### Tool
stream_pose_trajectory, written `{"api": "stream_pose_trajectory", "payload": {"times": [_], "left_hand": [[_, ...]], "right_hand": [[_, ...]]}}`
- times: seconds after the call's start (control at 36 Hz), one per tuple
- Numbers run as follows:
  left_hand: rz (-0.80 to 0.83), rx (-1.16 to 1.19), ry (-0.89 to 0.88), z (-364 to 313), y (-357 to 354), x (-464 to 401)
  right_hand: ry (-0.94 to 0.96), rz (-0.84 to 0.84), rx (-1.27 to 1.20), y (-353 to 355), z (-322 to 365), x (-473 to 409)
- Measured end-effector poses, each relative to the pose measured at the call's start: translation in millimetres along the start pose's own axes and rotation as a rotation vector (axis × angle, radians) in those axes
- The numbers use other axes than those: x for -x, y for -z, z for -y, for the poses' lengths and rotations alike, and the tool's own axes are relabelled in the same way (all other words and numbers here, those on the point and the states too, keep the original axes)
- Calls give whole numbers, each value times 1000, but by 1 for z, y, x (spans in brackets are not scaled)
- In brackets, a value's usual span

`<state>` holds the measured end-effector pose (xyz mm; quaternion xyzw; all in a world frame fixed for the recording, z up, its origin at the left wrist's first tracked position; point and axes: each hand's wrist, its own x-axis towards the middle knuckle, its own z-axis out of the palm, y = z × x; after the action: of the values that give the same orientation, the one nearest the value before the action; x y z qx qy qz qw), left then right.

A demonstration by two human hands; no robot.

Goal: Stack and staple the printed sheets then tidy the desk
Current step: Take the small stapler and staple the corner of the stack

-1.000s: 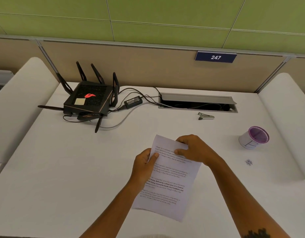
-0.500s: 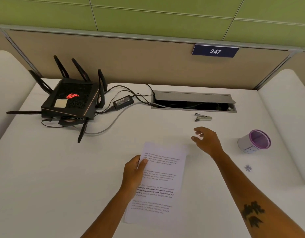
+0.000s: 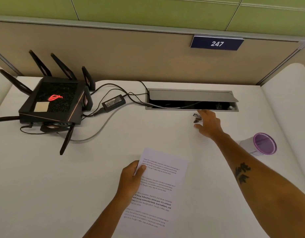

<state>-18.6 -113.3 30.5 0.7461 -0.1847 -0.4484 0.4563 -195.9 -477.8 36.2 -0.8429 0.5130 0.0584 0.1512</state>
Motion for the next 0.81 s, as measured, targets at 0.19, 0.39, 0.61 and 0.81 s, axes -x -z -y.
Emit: {"api": "stream_pose_trajectory", "payload": {"times": [0.19, 0.39, 0.61, 0.81], "left_hand": [[25, -25, 6, -2, -1, -3], [24, -25, 14, -3, 1, 2], [20, -30, -36, -6, 7, 19], [35, -98, -108, -9, 15, 41]], "right_hand": [[21, -53, -17, -13, -10, -8], [-1, -89, -325, -16, -4, 13], [62, 167, -761, 9, 40, 77], [292, 345, -671, 30, 82, 123]]}}
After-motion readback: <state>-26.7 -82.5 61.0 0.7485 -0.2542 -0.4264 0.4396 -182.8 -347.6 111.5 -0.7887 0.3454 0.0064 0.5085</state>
